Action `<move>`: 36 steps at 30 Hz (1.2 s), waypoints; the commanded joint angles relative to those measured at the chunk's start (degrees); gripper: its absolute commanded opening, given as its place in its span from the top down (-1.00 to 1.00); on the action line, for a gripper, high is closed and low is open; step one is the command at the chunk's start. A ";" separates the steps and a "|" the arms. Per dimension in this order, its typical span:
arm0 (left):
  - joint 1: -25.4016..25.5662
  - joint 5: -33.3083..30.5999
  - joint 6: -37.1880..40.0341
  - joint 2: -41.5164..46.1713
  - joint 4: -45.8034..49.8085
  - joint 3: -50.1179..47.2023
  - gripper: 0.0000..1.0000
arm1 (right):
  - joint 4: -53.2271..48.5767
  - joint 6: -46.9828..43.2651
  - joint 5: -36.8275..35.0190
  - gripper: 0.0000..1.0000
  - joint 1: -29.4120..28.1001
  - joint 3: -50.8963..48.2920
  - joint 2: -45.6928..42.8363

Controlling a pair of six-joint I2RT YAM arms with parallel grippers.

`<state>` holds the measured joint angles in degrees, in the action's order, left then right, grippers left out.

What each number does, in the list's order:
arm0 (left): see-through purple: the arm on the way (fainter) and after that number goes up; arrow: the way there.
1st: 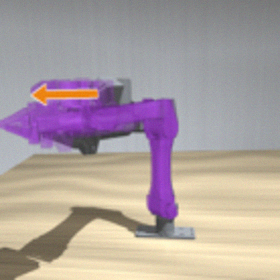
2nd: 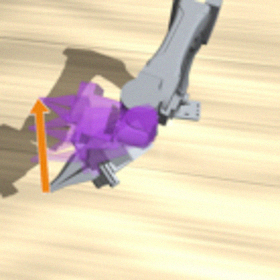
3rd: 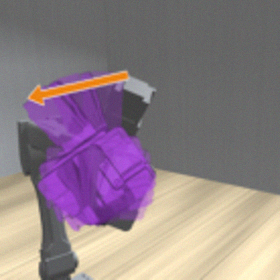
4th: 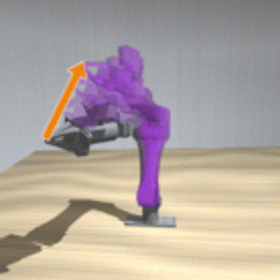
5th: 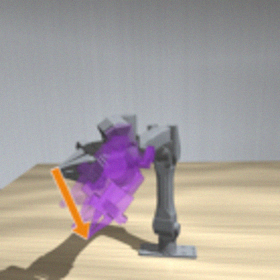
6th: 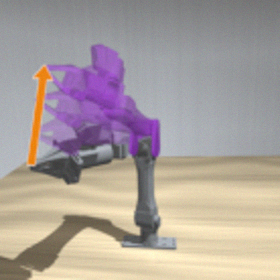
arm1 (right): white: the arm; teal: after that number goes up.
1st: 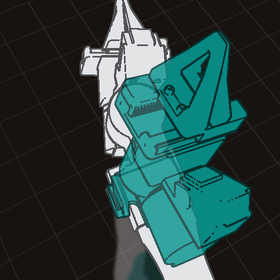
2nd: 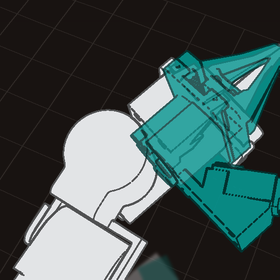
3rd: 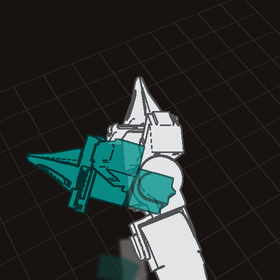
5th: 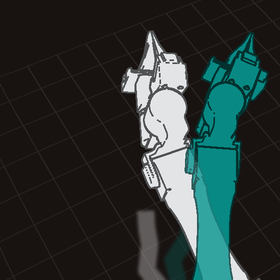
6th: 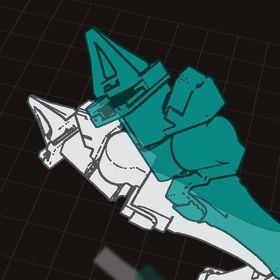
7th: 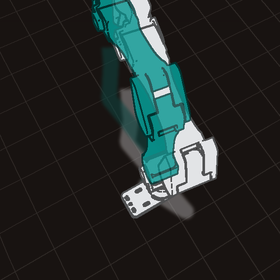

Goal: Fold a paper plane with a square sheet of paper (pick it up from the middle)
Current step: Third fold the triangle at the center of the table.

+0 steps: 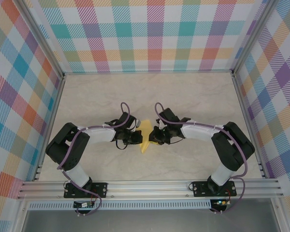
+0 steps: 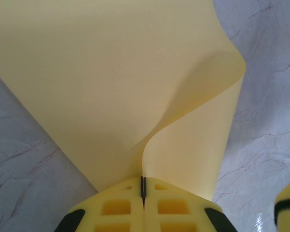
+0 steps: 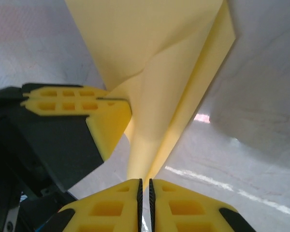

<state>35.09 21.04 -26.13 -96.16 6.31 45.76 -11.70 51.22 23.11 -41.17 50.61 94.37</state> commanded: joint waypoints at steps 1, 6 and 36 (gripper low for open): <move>-0.46 -0.12 0.38 -1.57 0.90 -1.34 0.94 | 6.31 3.83 2.58 0.72 -1.83 -1.52 -1.30; -0.46 -0.11 0.41 -1.58 1.18 -1.41 0.95 | 9.09 5.35 2.91 0.72 -4.34 -1.92 0.44; -0.46 0.24 0.71 -1.11 1.34 -1.62 0.95 | 16.71 9.29 2.73 0.73 -7.70 -4.97 7.35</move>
<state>35.05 21.41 -26.13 -96.16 5.98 45.56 2.96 59.59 25.19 -48.49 46.48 100.60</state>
